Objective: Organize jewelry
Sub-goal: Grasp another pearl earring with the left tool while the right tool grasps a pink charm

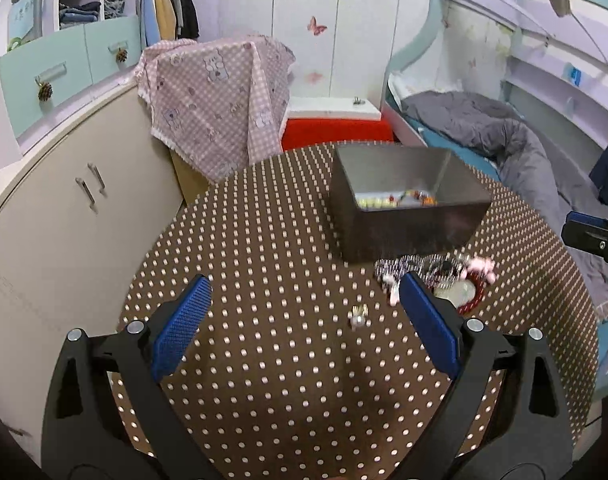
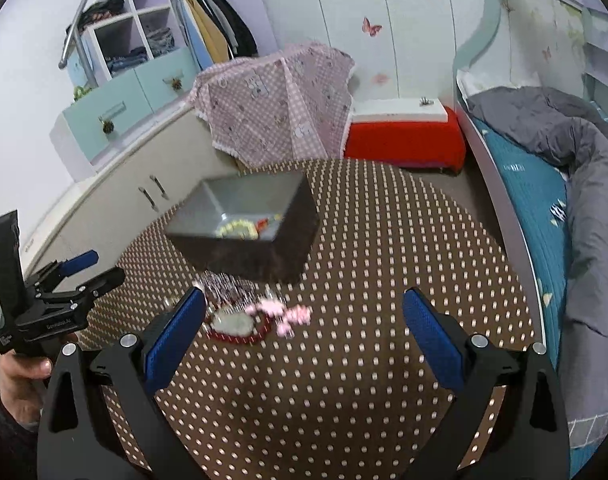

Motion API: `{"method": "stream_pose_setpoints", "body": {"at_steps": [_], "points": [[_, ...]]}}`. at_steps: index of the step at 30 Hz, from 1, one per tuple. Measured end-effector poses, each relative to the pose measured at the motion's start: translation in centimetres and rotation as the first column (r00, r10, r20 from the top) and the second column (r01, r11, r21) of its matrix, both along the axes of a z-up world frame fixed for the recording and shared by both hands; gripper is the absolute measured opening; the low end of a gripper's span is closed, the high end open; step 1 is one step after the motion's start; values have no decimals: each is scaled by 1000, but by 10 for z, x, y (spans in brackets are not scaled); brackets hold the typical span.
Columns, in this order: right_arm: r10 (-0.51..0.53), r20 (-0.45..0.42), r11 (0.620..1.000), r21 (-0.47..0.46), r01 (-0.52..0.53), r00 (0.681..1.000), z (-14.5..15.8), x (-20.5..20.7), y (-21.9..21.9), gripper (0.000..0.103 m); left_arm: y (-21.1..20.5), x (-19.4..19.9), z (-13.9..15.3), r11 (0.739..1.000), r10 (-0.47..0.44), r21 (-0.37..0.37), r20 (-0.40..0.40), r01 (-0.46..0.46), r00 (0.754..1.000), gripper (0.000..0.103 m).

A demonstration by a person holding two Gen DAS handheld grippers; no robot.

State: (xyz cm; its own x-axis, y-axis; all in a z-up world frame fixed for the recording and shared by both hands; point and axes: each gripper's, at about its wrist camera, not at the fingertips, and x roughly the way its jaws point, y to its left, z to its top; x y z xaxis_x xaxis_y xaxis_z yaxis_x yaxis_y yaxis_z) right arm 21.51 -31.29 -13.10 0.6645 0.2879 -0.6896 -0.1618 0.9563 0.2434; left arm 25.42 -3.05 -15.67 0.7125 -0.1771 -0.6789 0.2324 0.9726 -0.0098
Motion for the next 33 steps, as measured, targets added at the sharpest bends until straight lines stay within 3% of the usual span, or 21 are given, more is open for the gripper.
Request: {"method": "stream_pose_setpoints", "body": {"at_steps": [9,12,14,15,17,18,19,20,24,29,33], "points": [[12,-68,1000,-21,-14,998,-30,0,5,95,-14,9,-31,999,-37,35,-68,40,997,91],[13,-79,1000,-26,-15,997,-35,3,5,95,-21,17,-40,996,-58,56,-104,64,993,74],[16,-84,999,-31,-19,996,-38,4,6,95,-24,21,-48,995,-78,56,-143,86,987,49],[18,-86,999,-33,-21,996,-40,5,7,95,-25,22,-49,994,-84,53,-146,93,986,49],[22,-91,999,-40,-26,996,-42,7,9,94,-28,22,-48,992,-111,43,-142,119,984,31],[27,-95,998,-46,-31,995,-44,9,10,91,-29,23,-47,991,-121,40,-143,128,982,27],[30,-99,998,-50,-35,995,-46,11,11,87,-29,23,-46,990,-126,37,-144,133,981,15],[32,-104,998,-55,-38,994,-48,13,12,85,-29,24,-46,990,-137,24,-149,142,979,11],[48,-121,994,-88,-59,991,-57,22,19,70,-27,21,-44,989,-149,-10,-142,149,979,11],[75,-103,980,-176,-92,992,-60,34,35,61,-26,18,-44,989,-148,-27,-125,146,981,11],[134,-87,959,-240,-152,987,-61,34,52,45,-27,17,-48,990,-143,-33,-137,140,980,11]]}}
